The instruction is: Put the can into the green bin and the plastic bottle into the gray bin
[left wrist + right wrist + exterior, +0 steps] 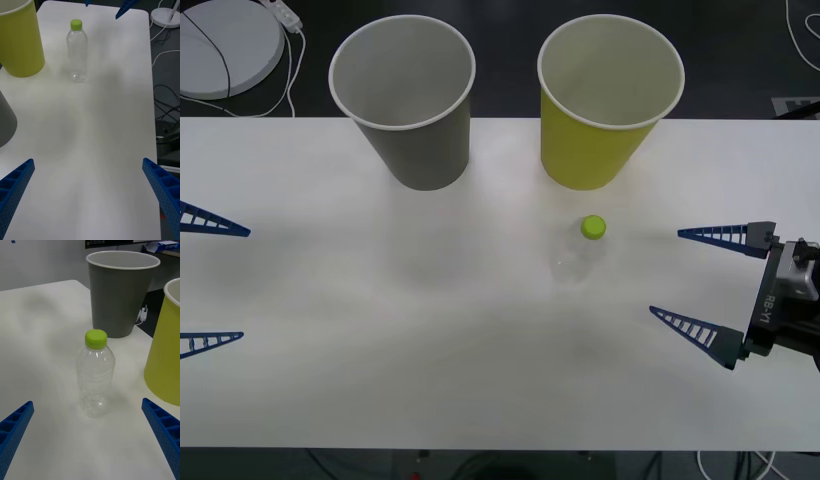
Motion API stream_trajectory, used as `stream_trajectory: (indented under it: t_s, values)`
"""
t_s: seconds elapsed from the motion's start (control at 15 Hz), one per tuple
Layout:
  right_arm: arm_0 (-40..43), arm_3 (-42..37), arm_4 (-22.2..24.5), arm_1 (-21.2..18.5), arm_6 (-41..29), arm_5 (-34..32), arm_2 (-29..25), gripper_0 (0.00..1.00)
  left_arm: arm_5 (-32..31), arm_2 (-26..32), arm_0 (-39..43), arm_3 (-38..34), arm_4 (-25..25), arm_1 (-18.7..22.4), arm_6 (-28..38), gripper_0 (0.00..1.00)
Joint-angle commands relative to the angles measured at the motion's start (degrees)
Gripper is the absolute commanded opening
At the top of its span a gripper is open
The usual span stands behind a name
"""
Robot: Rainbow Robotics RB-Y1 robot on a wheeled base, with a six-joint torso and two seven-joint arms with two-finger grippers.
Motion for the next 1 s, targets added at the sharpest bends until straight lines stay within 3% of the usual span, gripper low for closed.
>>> stream_trajectory:
  t_s: [0.07,0.27,0.6,1.0]
  values:
    - [-0.1,0.2,2.5,1.8,-0.8,1.5,0.2,1.00,0.0,0.0,0.0,0.0,0.0,0.0,0.0,1.00]
    - [-3.2,3.7,2.2,2.2,-1.2,3.2,4.6,1.00,0.0,0.0,0.0,0.0,0.0,0.0,0.0,1.00]
    - [-9.4,11.2,-3.5,2.2,-1.1,3.3,12.5,1.00,0.0,0.0,0.0,0.0,0.0,0.0,0.0,1.00]
    - [-12.3,12.6,-6.7,2.6,-1.1,3.9,14.6,1.00,0.0,0.0,0.0,0.0,0.0,0.0,0.0,1.00]
